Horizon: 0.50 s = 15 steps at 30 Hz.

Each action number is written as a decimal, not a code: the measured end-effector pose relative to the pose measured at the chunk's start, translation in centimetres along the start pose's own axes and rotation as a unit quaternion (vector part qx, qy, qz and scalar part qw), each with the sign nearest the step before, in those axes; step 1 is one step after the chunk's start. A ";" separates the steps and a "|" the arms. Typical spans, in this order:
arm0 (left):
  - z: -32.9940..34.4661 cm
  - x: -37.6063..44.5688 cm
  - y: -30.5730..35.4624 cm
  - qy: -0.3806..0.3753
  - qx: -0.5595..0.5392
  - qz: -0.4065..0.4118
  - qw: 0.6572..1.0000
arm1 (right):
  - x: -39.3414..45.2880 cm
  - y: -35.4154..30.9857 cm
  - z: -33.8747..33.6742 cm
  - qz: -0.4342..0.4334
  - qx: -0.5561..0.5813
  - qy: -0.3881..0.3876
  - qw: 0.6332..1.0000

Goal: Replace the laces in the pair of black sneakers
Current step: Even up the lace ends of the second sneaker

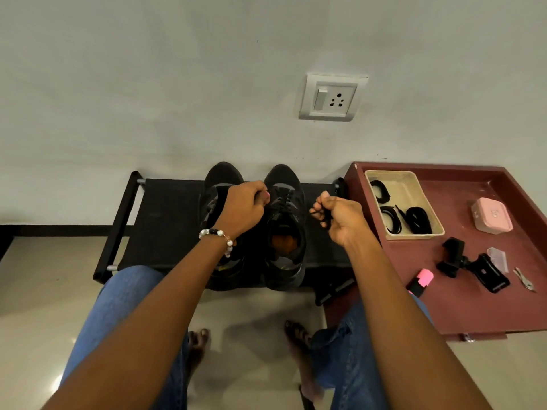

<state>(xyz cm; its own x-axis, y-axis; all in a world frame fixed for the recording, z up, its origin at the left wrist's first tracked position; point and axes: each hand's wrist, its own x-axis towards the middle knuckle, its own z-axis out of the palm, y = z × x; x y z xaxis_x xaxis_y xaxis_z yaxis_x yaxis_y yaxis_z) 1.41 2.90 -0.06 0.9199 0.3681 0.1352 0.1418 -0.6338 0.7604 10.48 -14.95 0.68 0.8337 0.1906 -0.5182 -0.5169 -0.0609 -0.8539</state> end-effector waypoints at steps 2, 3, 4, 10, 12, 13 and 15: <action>0.4 0.1 -0.1 -0.019 0.067 0.013 0.997 | 0.4 0.3 -0.3 0.012 -0.009 0.026 1.000; 0.6 0.1 -0.2 -0.021 0.089 0.014 0.996 | 0.5 0.3 -0.4 0.015 -0.011 0.036 0.999; 0.8 0.2 -0.3 -0.023 0.104 0.012 0.994 | 0.6 0.4 -0.4 0.016 -0.012 0.044 0.999; 0.0 -0.2 -0.1 -0.062 0.109 -0.017 0.992 | 0.6 0.7 -0.9 -0.040 -0.112 0.069 0.991; -0.8 -0.1 0.1 -0.077 0.094 -0.026 0.992 | 0.3 0.6 -1.0 -0.071 -0.215 0.069 0.972; -1.2 0.1 0.2 -0.077 0.097 -0.035 0.992 | 0.1 0.5 -0.9 -0.082 -0.288 0.060 0.952; -1.8 0.6 0.3 -0.053 0.191 -0.040 0.979 | -0.3 0.1 -0.6 -0.099 -0.456 0.052 0.883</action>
<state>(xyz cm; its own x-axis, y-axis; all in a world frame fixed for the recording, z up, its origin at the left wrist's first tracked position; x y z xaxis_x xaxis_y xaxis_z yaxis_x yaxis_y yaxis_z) 1.30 4.14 1.41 0.9298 0.3682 0.0028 0.3239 -0.8215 0.4693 10.30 -15.55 0.69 0.9280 0.1979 -0.3157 -0.0272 -0.8091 -0.5871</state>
